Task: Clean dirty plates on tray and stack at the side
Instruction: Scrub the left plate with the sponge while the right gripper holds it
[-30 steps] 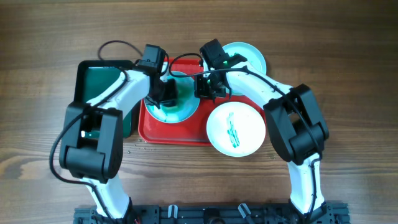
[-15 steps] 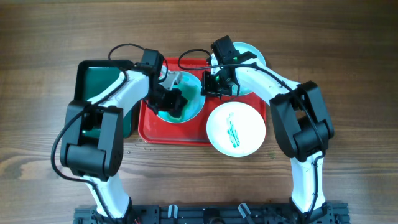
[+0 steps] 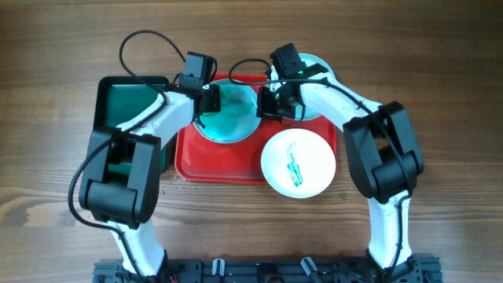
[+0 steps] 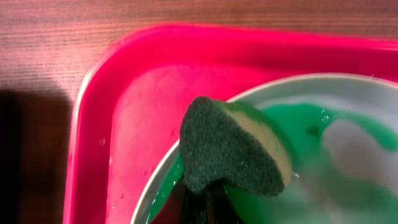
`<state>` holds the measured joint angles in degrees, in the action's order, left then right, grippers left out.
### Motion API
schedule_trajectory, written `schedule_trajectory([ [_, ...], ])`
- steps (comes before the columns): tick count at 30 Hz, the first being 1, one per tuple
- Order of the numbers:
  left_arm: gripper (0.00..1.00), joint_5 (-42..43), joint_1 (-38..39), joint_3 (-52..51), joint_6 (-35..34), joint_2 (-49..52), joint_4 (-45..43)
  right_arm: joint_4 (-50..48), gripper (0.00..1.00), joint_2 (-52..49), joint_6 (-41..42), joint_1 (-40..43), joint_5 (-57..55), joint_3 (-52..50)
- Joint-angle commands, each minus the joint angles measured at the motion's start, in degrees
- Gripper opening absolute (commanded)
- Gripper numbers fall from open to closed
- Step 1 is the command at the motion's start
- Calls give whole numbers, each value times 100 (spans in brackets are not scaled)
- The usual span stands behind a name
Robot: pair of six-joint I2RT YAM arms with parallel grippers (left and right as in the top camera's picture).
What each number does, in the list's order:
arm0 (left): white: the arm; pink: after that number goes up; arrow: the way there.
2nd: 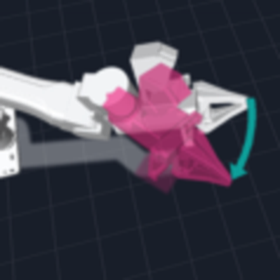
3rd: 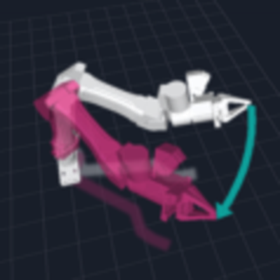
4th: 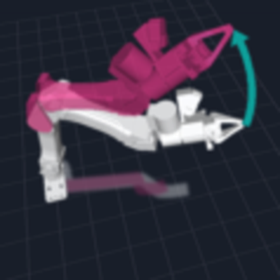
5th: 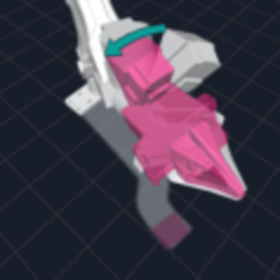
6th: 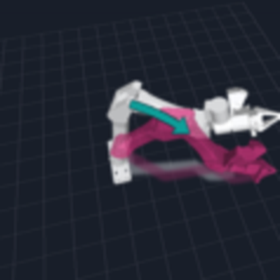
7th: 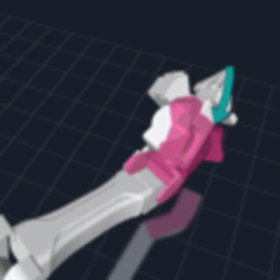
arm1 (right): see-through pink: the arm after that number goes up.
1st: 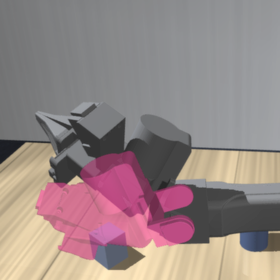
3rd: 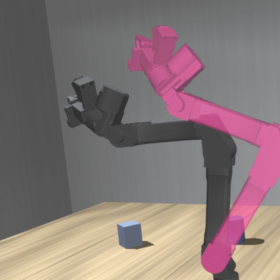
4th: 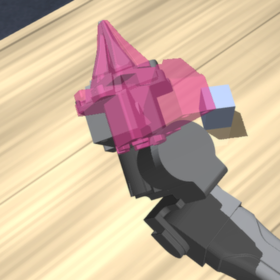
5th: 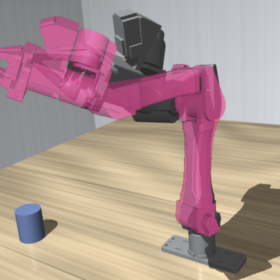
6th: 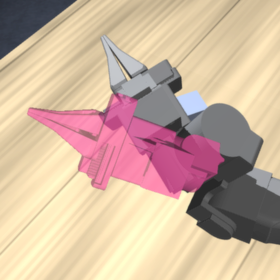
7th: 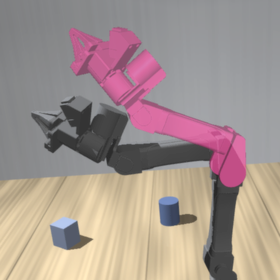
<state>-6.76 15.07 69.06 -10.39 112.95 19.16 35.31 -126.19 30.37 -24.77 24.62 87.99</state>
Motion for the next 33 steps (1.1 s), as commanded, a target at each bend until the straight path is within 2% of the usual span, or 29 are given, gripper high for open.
schedule_trajectory([
  [1,4,925,-59,-59,341,175,835,81,4,-133,-107,-17,2,-111],
  [2,4,1475,-48,-59,544,175,1060,94,4,-133,-210,-39,79,-111],
  [3,4,2649,-20,-59,1005,175,1526,140,4,-133,-247,-107,79,-111],
  [4,4,3106,7,-59,1169,175,1690,151,5,-133,-291,-144,81,-111],
  [7,4,3480,114,-59,1167,175,1685,146,4,-133,-302,-304,79,-111],
  [10,4,3405,160,-59,1102,175,1051,140,4,-133,-321,-372,79,-111],
  [11,4,3154,160,-59,970,175,774,142,4,-133,-321,-372,79,-111],
  [13,4,1816,160,-59,645,177,321,140,5,-133,-326,-372,103,-111],
  [14,4,866,160,-59,511,184,101,140,4,-133,-332,-372,101,-111],
  [16,4,-17,157,-59,507,184,11,140,4,-133,-337,-372,101,-111],
  [19,4,-1226,151,-59,68,184,286,136,4,-133,-339,-372,101,-111],
  [21,4,-1373,138,-59,-105,184,562,131,4,-133,-337,-372,101,-111],
  [24,4,-527,140,-59,-20,181,1034,129,4,-133,-334,-372,98,-111],
  [26,4,909,138,-59,437,181,1453,122,4,-133,-337,-372,98,-111],
  [30,4,3928,138,-59,1794,181,2358,109,4,-133,-330,-372,98,-111],
  [31,4,4245,138,-59,1906,181,2396,105,4,-133,-330,-372,98,-111],
  [33,4,4315,138,-59,1899,181,2205,96,4,-133,-330,-372,101,-111],
])
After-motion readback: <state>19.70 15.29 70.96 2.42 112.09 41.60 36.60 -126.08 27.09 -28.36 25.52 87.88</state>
